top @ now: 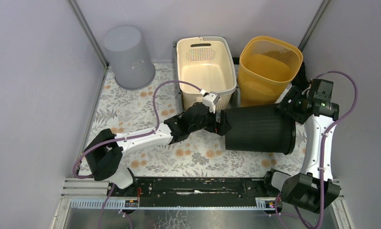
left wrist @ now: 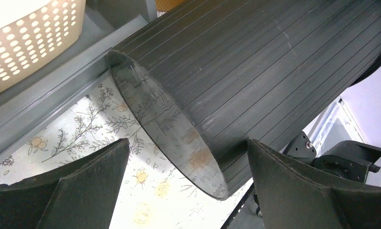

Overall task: Turn the large container upside down
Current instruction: Adjust the container at the center of the board.

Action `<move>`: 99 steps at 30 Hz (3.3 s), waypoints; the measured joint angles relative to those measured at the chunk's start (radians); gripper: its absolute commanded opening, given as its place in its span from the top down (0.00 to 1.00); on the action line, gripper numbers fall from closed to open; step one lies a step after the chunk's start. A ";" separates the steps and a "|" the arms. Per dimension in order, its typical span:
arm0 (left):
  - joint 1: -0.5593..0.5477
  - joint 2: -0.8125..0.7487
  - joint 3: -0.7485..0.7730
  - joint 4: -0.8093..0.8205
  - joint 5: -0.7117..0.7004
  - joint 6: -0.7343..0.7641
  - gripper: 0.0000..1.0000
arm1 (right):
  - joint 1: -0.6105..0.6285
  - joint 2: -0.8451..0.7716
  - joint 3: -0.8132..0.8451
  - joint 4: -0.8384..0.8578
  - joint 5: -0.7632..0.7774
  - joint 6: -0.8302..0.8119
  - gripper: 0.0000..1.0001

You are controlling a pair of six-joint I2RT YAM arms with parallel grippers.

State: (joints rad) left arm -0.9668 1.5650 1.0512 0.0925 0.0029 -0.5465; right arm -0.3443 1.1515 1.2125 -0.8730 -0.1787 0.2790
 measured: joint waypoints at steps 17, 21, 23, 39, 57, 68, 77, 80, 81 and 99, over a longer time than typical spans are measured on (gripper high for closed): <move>0.026 -0.063 -0.090 0.043 0.035 -0.048 0.00 | 0.014 -0.124 0.049 0.042 -0.413 0.110 0.48; 0.026 -0.088 -0.135 0.042 0.030 -0.053 0.00 | 0.062 -0.137 0.084 0.048 -0.484 0.137 0.48; 0.027 -0.093 -0.167 0.023 0.014 -0.053 0.00 | 0.100 -0.127 0.113 0.048 -0.497 0.140 0.48; 0.032 -0.109 -0.253 -0.174 -0.093 -0.054 0.00 | 0.570 -0.050 0.204 -0.043 -0.273 0.084 0.48; 0.032 -0.261 -0.306 -0.288 -0.164 -0.099 0.00 | 1.065 0.076 0.183 -0.048 -0.046 0.116 0.43; 0.032 -0.373 -0.317 -0.348 -0.171 -0.137 0.00 | 1.248 0.190 0.257 -0.112 0.090 0.121 0.17; 0.032 -0.461 -0.315 -0.424 -0.131 -0.138 0.00 | 1.254 0.214 0.402 -0.192 0.144 0.098 0.01; 0.032 -0.513 -0.302 -0.454 -0.101 -0.142 0.00 | 1.254 0.195 0.418 -0.192 0.143 0.096 0.01; 0.032 -0.526 -0.295 -0.460 -0.093 -0.142 0.00 | 1.254 0.180 0.418 -0.192 0.141 0.096 0.01; 0.031 -0.842 -0.048 -0.657 -0.096 -0.150 0.00 | 1.255 -0.221 0.183 -0.111 0.144 0.156 0.00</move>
State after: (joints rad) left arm -0.9360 0.7231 1.0035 -0.5648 -0.0929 -0.6964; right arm 0.9108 0.9306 1.3956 -0.9844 -0.0349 0.4347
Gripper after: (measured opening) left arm 0.998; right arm 0.993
